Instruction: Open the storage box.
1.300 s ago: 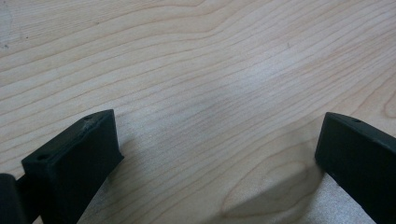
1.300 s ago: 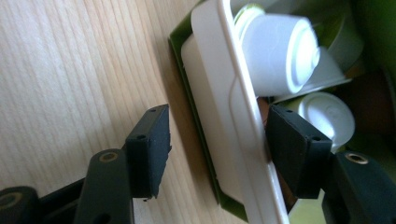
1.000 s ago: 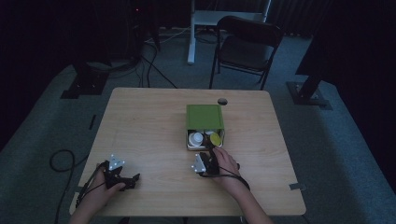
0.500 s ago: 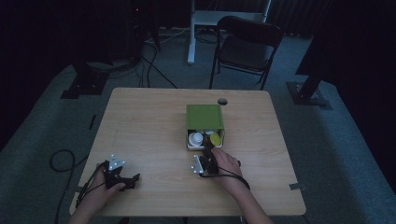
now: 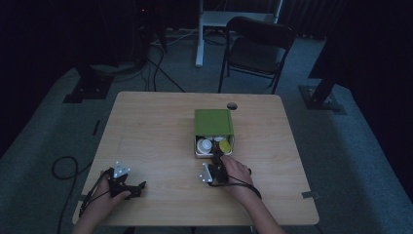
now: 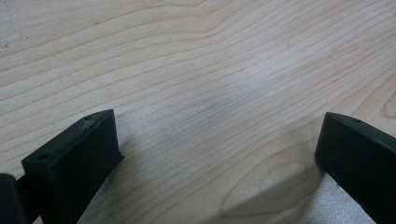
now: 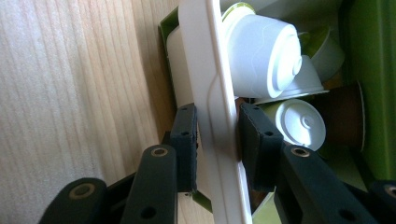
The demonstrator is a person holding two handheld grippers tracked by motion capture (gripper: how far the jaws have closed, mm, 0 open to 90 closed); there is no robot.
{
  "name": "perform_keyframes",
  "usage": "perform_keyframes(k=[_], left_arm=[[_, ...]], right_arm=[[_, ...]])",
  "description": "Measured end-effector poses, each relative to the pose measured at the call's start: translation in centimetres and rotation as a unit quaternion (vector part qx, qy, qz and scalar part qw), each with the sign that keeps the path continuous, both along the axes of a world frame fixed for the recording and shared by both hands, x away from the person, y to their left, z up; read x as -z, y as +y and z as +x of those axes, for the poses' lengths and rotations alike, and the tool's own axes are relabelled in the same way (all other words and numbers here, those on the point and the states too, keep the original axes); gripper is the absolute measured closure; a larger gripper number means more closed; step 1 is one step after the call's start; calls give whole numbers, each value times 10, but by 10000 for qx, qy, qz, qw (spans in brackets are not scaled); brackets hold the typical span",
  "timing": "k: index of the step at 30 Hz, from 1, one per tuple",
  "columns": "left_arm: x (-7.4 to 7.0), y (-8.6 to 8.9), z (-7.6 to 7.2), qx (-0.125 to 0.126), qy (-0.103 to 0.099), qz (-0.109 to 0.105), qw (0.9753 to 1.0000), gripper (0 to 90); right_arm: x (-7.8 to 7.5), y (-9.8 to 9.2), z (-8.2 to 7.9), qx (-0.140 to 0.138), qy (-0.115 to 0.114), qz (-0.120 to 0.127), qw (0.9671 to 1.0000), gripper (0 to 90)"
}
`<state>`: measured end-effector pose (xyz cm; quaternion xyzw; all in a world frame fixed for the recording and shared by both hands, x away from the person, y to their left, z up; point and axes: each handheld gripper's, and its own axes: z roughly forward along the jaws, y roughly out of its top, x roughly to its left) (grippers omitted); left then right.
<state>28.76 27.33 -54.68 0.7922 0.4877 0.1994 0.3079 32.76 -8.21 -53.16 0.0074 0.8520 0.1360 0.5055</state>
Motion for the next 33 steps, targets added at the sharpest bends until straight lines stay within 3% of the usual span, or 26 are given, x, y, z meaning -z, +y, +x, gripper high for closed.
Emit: perform_keyframes(k=[33], left_arm=[[0,0,0,-2,6,7,10000,0]], right_arm=[[-1,-3,-28,-134,10,-138,9998,693]])
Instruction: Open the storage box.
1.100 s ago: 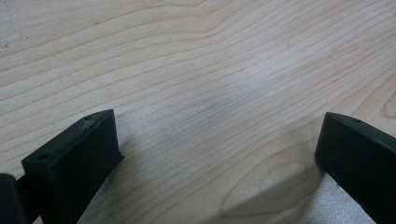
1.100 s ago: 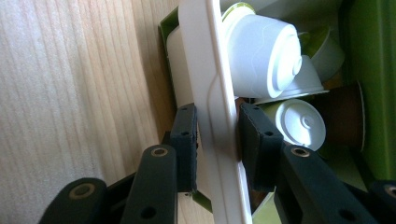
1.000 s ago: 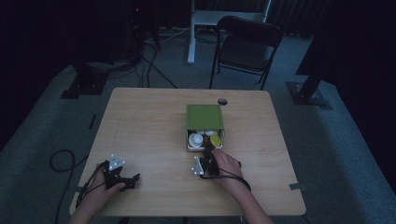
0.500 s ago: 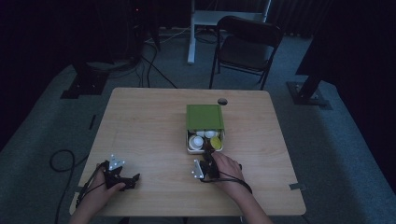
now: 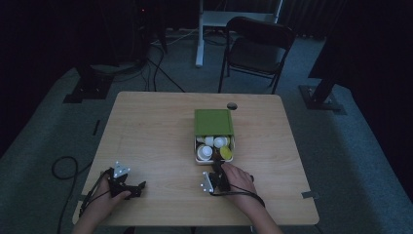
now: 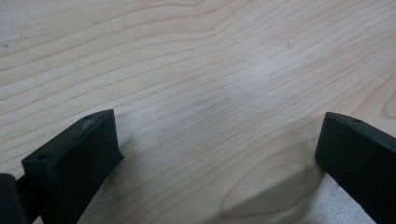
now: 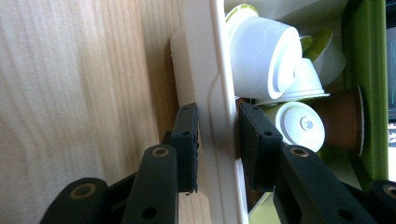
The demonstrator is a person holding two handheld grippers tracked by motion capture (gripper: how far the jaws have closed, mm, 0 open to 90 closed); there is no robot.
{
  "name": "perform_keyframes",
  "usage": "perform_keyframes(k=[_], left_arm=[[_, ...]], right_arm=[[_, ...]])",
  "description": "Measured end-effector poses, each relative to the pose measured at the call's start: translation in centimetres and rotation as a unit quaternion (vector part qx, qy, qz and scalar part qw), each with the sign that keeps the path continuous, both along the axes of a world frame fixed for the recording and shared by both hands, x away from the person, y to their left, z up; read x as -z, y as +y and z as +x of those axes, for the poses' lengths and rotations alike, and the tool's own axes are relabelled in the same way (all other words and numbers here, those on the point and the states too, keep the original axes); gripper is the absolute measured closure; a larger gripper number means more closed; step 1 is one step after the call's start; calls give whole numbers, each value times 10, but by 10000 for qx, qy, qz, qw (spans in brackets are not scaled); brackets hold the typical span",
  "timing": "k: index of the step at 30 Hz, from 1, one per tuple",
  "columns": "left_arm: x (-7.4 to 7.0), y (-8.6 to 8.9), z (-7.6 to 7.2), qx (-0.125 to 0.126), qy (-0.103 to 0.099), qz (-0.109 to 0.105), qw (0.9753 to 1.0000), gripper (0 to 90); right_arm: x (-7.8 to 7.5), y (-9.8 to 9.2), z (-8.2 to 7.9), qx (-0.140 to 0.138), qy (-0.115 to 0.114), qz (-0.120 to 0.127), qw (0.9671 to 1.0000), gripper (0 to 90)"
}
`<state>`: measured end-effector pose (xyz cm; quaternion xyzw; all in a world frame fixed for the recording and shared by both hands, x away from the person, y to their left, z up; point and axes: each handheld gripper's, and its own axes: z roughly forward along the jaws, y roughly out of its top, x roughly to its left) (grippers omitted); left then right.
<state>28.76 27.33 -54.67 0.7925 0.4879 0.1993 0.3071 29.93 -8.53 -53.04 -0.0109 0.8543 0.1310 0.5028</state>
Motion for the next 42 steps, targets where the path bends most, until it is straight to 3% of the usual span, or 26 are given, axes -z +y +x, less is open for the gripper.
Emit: perform_keyframes(k=[10,15,18,42], left_arm=[[0,0,0,-2,-1,-1,10000,0],[0,0,0,1,0,1,10000,0],[0,0,0,1,0,3,10000,0],[0,0,0,-26,-5,-7,10000,0]], right_arm=[[1,-2,-15,-70,-26,-58,10000,697],[3,-1,-23,-128,-21,-204,9997,707],[5,-2,-26,-155,65,-212,9996,709],[3,0,-46,-293,106,-158,9994,713]])
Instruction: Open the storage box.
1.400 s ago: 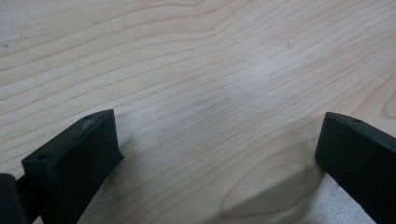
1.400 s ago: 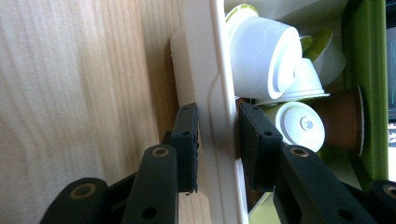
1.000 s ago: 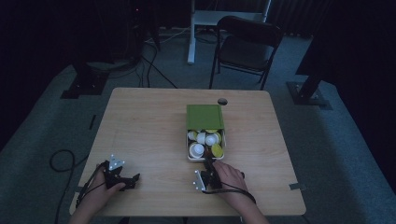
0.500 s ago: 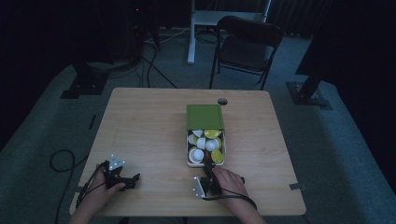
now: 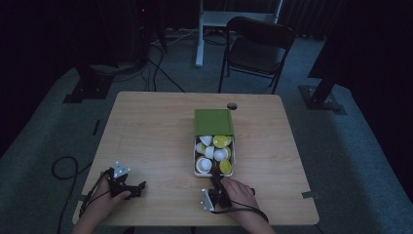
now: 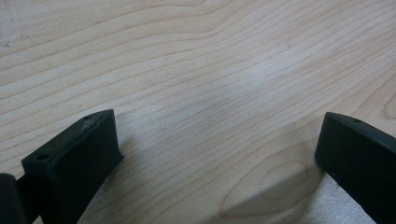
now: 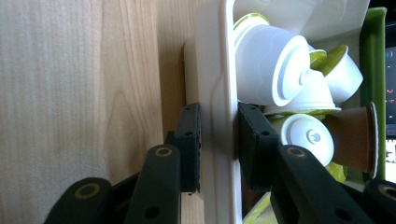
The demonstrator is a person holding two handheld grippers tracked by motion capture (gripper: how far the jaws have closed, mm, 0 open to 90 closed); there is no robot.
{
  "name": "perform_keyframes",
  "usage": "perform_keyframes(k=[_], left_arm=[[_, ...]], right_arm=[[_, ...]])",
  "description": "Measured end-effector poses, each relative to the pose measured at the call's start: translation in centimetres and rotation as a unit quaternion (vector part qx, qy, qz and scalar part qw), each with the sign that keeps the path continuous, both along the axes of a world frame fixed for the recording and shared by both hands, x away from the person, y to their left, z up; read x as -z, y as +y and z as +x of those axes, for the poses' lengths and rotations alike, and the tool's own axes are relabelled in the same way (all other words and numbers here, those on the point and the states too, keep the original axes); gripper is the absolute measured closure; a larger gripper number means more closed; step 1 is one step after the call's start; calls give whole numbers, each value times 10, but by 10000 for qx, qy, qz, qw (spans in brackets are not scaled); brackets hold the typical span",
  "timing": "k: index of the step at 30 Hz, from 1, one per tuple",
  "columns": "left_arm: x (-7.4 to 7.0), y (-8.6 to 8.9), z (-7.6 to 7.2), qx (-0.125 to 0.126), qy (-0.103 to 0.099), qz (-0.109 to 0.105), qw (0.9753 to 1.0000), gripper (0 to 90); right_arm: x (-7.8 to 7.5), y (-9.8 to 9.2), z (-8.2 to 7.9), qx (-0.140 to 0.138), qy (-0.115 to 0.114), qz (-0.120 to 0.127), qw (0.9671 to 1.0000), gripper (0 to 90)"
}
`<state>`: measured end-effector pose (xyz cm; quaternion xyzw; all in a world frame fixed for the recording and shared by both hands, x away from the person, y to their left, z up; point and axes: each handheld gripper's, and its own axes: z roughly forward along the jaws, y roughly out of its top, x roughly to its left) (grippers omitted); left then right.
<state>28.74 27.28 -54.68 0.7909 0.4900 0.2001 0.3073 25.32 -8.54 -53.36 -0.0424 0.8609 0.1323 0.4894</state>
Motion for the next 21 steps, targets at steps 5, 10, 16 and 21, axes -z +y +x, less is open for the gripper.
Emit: perform_keyframes(k=[5,10,16,21], left_arm=[[0,0,0,0,0,0,10000,0],[0,0,0,0,-1,-3,10000,0],[0,0,0,-1,-2,-4,10000,0],[0,0,0,-1,-1,-2,10000,0]], right_arm=[[-1,-2,-3,-15,22,11,10000,713],[-1,-4,-7,-14,69,60,10000,711],[-1,-5,-12,-66,48,58,9999,712],[-1,-8,-15,-61,69,84,9999,709]])
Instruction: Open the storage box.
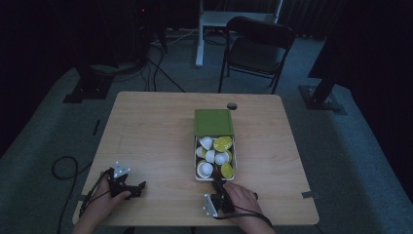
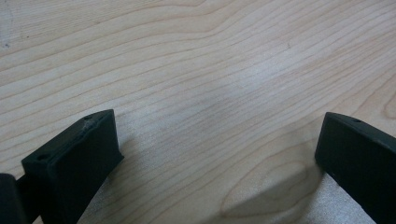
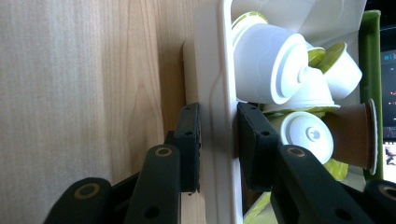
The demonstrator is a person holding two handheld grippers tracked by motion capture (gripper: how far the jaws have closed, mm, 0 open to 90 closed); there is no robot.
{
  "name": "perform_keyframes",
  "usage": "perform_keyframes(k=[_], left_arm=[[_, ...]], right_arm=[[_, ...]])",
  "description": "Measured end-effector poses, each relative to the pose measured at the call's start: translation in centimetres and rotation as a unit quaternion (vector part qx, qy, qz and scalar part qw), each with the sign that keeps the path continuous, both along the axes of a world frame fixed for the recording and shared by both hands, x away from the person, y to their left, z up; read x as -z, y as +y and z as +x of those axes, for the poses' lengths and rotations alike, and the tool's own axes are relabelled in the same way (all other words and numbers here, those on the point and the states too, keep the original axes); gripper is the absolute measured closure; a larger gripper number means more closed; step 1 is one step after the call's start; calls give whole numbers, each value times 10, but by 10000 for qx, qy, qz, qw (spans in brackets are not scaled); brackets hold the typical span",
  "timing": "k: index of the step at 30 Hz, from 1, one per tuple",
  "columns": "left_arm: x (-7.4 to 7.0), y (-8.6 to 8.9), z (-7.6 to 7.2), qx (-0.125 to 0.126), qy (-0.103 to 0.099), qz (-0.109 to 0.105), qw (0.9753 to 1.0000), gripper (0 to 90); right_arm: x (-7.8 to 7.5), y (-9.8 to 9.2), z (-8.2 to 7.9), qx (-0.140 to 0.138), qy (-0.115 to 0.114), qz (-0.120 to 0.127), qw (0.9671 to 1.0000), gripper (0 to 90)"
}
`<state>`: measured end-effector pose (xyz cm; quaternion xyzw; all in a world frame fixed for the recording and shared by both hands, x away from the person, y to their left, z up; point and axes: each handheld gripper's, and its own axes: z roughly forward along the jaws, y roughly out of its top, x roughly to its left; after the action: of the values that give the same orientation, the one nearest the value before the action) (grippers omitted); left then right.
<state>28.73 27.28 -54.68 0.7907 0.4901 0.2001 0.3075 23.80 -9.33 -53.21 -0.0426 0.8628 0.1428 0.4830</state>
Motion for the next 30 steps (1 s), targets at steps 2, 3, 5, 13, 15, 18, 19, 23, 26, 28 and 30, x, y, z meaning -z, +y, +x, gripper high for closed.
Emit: perform_keyframes(k=[2,3,5,13,15,18,19,23,26,28,30], left_arm=[[0,0,0,2,0,-1,10000,0],[0,0,0,1,-1,0,10000,0],[0,0,0,1,-1,1,10000,0],[0,0,0,2,0,0,10000,0],[0,0,0,2,0,0,10000,0],[0,0,0,1,0,-1,10000,0],[0,0,0,1,0,0,10000,0],[0,0,0,2,-1,-1,10000,0],[0,0,0,2,0,-1,10000,0],[0,0,0,0,-1,-1,10000,0],[0,0,0,0,-1,-2,10000,0]], right_arm=[[0,0,0,0,0,0,10000,709],[0,0,-1,-8,2,-3,10000,709],[0,-1,-4,-32,8,-13,10000,709],[-1,-2,-7,-53,103,15,9999,621],[-3,-2,-7,-38,200,77,9998,593],[-5,-1,-11,-128,424,228,9988,537],[-7,0,-12,-151,489,290,9983,507],[-14,-1,-13,-155,520,528,9971,451],[-19,-3,-12,-147,651,752,9949,411],[-25,-4,-12,-148,690,858,9938,403],[-31,-5,-13,-177,690,1039,9920,396]])
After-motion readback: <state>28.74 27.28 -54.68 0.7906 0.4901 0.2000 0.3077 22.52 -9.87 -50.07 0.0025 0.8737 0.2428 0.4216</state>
